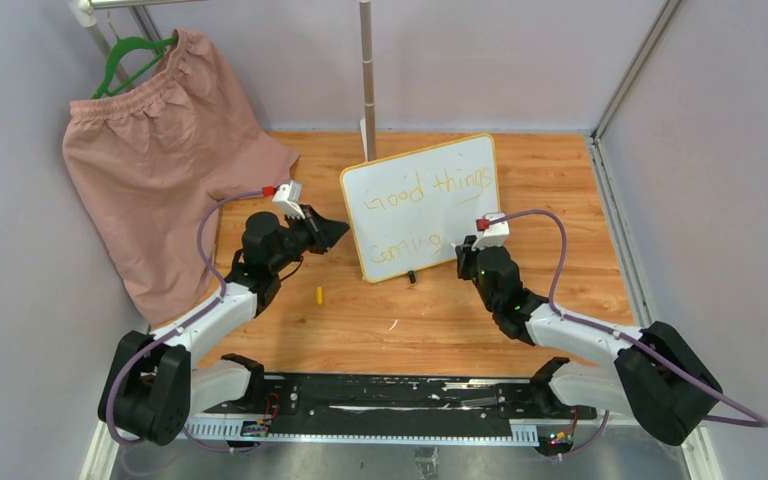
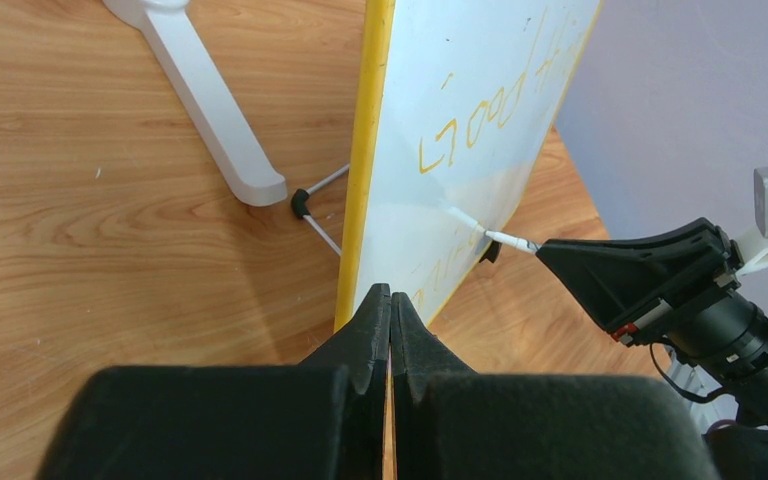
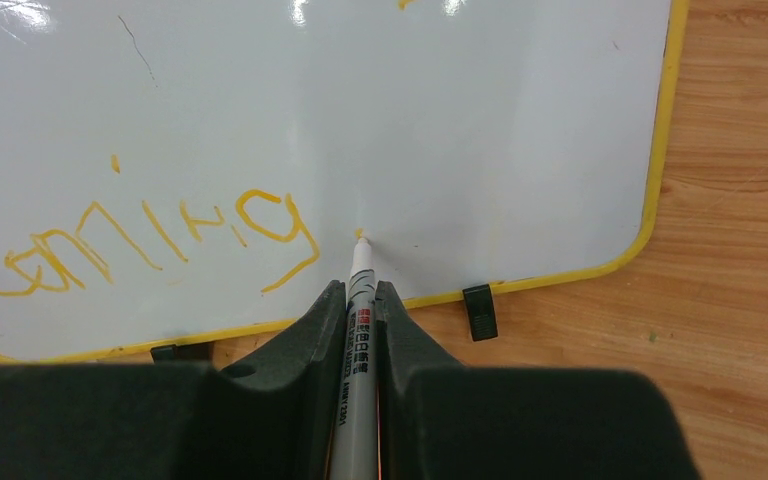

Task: Write a sentence on the whiteboard
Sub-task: Write a sentence on the whiteboard, then close the whiteboard marker at the center of the board.

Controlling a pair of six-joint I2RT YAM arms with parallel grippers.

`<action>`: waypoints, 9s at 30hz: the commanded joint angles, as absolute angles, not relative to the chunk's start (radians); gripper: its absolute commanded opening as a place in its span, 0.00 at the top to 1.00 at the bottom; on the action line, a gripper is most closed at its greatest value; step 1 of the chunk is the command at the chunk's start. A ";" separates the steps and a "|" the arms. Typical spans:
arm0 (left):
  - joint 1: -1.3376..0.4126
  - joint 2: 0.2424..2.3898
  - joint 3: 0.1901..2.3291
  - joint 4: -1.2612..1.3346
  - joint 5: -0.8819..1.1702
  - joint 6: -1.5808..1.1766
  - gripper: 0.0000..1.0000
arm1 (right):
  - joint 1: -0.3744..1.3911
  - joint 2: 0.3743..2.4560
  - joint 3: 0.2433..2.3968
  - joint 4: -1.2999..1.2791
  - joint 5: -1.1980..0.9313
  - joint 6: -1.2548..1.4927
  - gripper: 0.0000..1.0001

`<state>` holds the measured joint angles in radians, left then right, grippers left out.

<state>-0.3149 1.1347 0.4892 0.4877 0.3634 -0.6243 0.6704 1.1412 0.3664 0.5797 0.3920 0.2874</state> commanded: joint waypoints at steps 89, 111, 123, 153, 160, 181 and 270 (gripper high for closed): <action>-0.521 1.265 0.785 -0.640 -0.348 -0.587 0.14 | 0.660 0.489 0.601 -0.173 -0.037 0.254 1.00; -0.476 1.330 0.752 -0.558 -0.208 -0.546 0.27 | 0.661 0.565 0.695 -0.201 -0.041 0.249 1.00; -0.476 1.368 0.747 -0.538 -0.171 -0.540 0.42 | 0.660 0.574 0.686 -0.164 -0.066 0.267 1.00; -0.476 1.552 0.839 -0.552 -0.198 -0.595 0.65 | 0.660 0.451 0.587 -0.159 -0.038 0.284 1.00; -0.477 1.543 0.798 -0.534 -0.190 -0.614 0.71 | 0.661 0.424 0.573 -0.169 -0.026 0.284 1.00; -0.509 1.510 0.761 -0.619 -0.257 -0.743 0.61 | 0.661 0.394 0.574 -0.187 -0.023 0.294 1.00; -0.520 0.760 1.082 0.117 -0.006 -1.227 1.00 | 1.353 1.229 0.939 1.319 0.226 -0.633 1.00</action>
<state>-0.5140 0.7593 1.0863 0.0814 -0.0040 -1.2072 1.3376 1.2366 0.9104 1.2335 0.2516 -0.6445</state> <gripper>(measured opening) 0.199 0.166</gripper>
